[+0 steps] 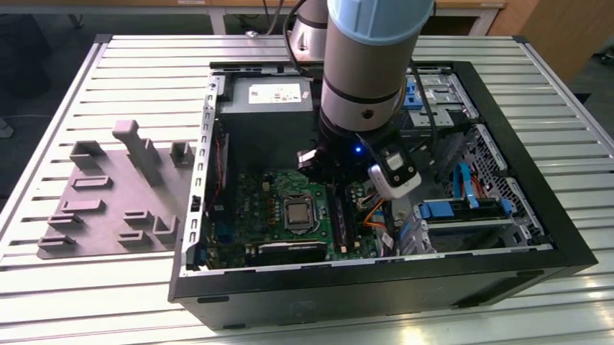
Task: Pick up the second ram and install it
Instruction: 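Insert the second ram into the second slot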
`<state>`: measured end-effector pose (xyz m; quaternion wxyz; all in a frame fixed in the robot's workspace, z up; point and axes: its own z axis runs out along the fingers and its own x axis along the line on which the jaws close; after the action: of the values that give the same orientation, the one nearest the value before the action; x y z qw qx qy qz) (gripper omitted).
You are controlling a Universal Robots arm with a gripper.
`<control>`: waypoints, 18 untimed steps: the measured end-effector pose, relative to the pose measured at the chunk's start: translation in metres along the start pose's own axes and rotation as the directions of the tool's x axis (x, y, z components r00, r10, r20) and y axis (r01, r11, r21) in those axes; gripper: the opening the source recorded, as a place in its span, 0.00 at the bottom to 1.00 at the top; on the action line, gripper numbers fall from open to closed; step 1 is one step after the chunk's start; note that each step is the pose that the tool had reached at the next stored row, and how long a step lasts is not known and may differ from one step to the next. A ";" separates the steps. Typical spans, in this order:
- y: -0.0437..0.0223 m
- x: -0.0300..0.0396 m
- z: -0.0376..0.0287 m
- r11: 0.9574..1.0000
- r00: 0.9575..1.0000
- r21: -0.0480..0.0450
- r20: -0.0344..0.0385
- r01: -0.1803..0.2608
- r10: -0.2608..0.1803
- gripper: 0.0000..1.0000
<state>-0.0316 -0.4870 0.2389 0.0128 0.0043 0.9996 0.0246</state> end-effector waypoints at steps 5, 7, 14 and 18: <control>-0.0001 -0.0004 0.0022 1.000 1.000 0.000 0.000 0.000 0.000 0.11; -0.0002 -0.0009 0.0033 1.000 1.000 0.000 0.000 0.000 0.000 0.11; -0.0003 -0.0016 0.0055 1.000 1.000 -0.001 0.000 0.000 0.000 0.11; -0.0003 -0.0016 0.0063 1.000 1.000 -0.001 0.000 0.000 0.000 0.11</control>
<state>-0.0298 -0.4869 0.2326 0.0128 0.0043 0.9996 0.0253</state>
